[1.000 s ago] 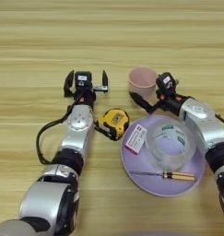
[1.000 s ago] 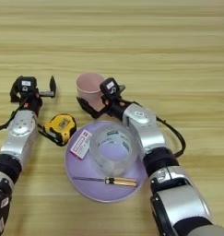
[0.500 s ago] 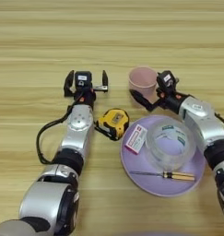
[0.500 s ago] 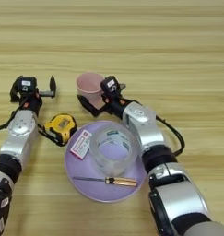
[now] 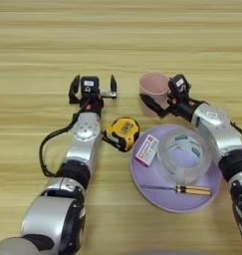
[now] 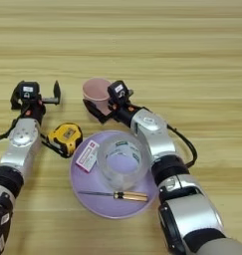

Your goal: Move the objects on the table

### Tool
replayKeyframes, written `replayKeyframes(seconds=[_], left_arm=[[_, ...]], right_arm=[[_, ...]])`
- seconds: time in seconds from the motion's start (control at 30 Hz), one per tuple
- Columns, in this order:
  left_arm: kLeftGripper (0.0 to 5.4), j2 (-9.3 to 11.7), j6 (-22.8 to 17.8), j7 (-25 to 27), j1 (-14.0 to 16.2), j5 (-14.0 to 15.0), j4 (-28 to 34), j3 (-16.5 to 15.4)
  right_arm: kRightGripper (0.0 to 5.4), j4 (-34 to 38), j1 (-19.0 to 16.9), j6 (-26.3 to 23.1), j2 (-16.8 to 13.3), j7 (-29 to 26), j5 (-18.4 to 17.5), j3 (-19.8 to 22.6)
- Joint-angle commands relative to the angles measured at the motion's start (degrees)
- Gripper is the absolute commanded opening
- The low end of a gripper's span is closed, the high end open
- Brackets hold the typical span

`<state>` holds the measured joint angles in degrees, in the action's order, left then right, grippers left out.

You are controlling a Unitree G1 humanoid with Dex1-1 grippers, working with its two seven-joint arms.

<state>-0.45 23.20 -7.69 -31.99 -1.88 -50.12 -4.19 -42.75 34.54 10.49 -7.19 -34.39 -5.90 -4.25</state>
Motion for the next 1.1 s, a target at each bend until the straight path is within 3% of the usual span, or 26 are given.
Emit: replayKeyframes(seconds=[0.03,0.4,0.77,0.93,1.1], left_arm=[[5.4,0.0,-0.4,-0.3,0.0,-0.3,0.5,0.2],[5.4,-0.1,-0.6,-0.3,0.1,-0.3,0.8,0.3],[5.4,-0.6,0.0,2.0,0.2,-0.5,1.2,1.6],[5.4,-1.3,0.6,5.3,0.8,0.0,2.7,3.0],[5.4,-2.2,1.9,11.7,2.5,-0.6,6.1,6.9]], right_arm=[[4.56,-0.4,1.1,0.1,0.2,-0.5,0.0,0.4],[4.56,0.8,0.9,-0.4,0.1,-0.1,-0.4,1.0],[4.54,9.8,0.5,-4.5,-0.9,0.9,-1.2,2.5],[4.54,13.4,0.8,-7.7,-1.6,2.3,-1.5,3.4],[4.54,16.5,2.3,-11.4,-2.7,4.1,-2.1,4.7]])
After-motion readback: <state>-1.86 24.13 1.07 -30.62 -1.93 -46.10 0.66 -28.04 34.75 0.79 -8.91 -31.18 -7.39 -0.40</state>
